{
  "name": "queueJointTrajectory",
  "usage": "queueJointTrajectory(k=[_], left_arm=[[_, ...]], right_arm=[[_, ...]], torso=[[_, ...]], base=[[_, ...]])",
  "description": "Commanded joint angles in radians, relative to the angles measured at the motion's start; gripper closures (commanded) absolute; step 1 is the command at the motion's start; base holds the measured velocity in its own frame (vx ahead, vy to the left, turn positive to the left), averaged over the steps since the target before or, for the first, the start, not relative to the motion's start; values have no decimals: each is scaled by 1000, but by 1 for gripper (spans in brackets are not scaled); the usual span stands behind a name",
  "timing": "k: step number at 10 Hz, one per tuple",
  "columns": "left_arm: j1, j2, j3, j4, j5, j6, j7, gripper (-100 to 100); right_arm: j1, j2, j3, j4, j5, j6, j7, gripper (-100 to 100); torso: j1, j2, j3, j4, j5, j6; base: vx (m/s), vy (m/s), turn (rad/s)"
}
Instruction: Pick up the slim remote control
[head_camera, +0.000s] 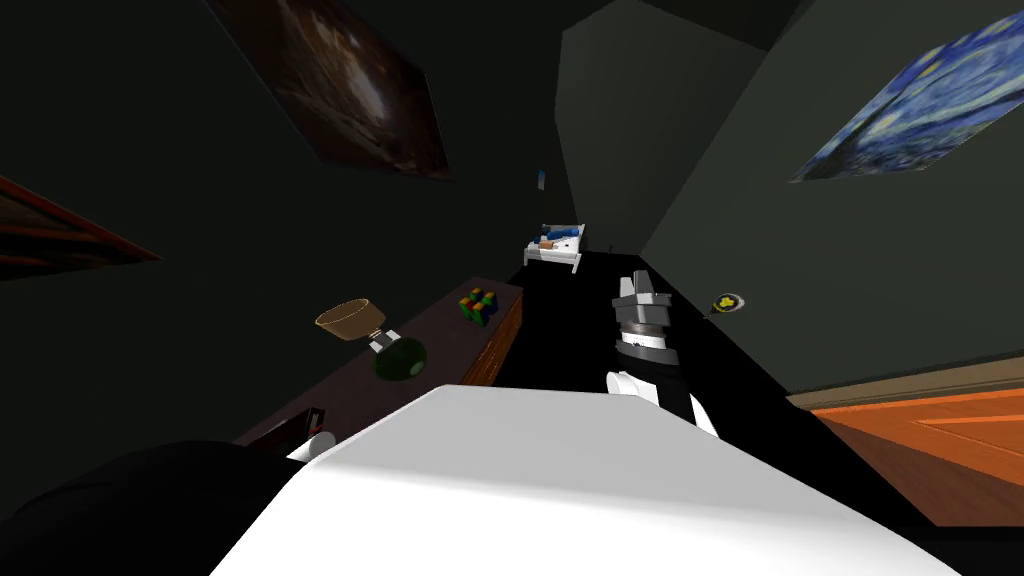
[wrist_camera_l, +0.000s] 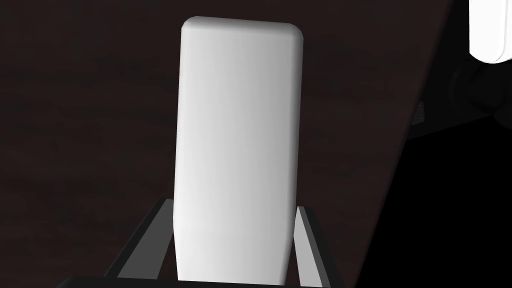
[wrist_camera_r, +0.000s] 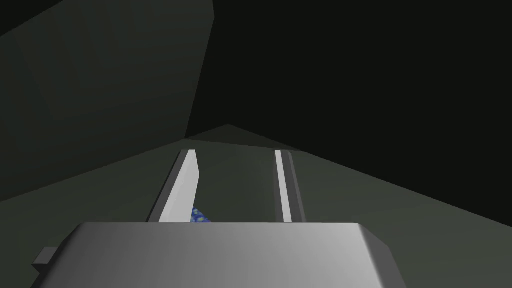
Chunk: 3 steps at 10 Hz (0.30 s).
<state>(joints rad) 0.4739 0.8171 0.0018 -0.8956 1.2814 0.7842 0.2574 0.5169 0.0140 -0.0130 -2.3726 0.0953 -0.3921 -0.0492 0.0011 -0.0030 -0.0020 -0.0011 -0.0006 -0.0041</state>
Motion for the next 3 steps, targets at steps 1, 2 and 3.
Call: queueJointTrajectory(k=[1, 2, 3], left_arm=[[-28, 5, 10, 37, 5, 18, -41, 100], [-12, 5, 7, 14, 0, 13, -18, 100], [-13, 5, 8, 17, 1, 15, -23, 0]], right_arm=[[0, 0, 0, 0, 0, 0, 0, 0], [0, 0, 0, 0, 0, 0, 0, 0], [0, 0, 0, 0, 0, 0, 0, 0]], torso=[[0, 0, 0, 0, 0, 0], [0, 1, 0, 0, 0, 1], [1, 2, 1, 1, 1, 1]], base=[[41, -40, 139], [13, -17, 12], [0, 0, 0]])
